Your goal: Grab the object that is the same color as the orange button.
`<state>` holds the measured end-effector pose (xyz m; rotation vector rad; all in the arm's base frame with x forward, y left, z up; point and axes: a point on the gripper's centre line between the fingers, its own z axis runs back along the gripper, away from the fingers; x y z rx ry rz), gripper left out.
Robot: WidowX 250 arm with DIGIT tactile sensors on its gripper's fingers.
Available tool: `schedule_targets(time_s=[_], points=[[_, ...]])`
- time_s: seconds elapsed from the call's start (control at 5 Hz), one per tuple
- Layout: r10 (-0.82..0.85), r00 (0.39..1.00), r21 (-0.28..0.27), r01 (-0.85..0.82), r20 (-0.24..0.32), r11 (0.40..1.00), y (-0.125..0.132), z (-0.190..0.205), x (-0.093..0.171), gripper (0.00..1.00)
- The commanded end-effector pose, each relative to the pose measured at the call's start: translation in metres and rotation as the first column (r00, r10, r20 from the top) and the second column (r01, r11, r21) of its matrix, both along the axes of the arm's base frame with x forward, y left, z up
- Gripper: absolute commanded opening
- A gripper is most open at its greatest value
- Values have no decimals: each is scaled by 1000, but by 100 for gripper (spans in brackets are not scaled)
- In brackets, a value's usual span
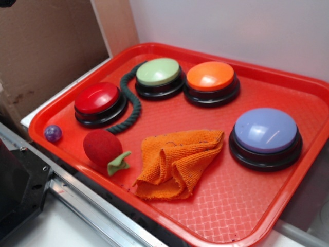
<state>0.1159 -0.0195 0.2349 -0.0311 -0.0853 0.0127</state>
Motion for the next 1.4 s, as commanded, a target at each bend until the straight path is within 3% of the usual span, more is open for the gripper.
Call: schedule_targets(time_s=[0.0, 0.4, 0.6, 0.8, 1.0, 1.2], points=[[0, 1000, 0, 0, 0, 1000, 0, 0, 0, 100], [-105, 993, 83, 101, 55, 991, -34, -40, 37, 100], [-134, 985, 91, 124, 108, 988, -57, -65, 51, 100], [-152, 980, 16, 151, 126, 988, -83, -93, 59, 100], [-137, 983, -20, 141, 123, 990, -97, -110, 62, 100], [-192, 979, 11, 192, 73, 981, -125, -139, 67, 100]])
